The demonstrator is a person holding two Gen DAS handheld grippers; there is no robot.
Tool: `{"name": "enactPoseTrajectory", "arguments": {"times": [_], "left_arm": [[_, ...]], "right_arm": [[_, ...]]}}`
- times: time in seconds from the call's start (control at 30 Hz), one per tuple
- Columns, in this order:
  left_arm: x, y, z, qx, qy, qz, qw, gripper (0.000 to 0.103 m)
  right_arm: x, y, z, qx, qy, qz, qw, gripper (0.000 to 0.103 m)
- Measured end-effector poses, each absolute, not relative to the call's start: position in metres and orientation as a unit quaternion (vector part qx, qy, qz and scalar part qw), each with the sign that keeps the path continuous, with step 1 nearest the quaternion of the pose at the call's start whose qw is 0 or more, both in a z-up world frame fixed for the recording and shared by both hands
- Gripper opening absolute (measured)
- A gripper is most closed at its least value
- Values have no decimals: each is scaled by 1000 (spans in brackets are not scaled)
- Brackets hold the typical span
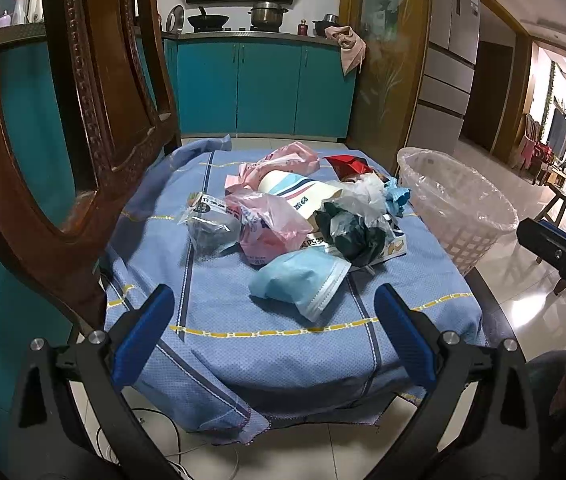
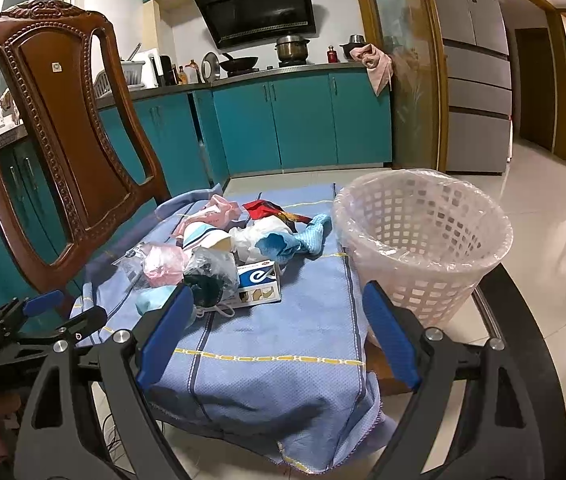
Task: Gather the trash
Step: 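Move the open left tool back over the trash on the table, then grasp the clear printed snack bag with the left tool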
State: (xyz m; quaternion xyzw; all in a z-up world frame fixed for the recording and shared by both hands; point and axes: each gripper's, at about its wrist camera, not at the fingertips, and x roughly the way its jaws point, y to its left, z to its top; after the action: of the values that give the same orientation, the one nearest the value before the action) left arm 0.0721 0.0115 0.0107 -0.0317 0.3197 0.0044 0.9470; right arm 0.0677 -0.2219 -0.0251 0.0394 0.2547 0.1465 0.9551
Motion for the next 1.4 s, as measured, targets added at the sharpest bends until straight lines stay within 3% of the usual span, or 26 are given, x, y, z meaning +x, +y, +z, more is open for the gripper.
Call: {"name": "enactPoseTrajectory", "arguments": {"times": [0.83,1.1,1.2,1.27,1.4], "left_arm": [[75,9,8,-27,328,2,944,100],[104,43,13,-19,338,42,940,99],[124,58,10,6,352,51,935,95],[138,67,6,-5,365,33,930,87],[168,72,-4,-2,386,13,922,84]], "right_arm": [[69,-222,-26,44,258,150,954,85],[69,-222,-27,45,258,150,953,85],[69,-220,-28,43,260,151,953,85],[69,-217,-28,42,261,151,952,85],[70,-215,-29,40,264,152,952,85]]}}
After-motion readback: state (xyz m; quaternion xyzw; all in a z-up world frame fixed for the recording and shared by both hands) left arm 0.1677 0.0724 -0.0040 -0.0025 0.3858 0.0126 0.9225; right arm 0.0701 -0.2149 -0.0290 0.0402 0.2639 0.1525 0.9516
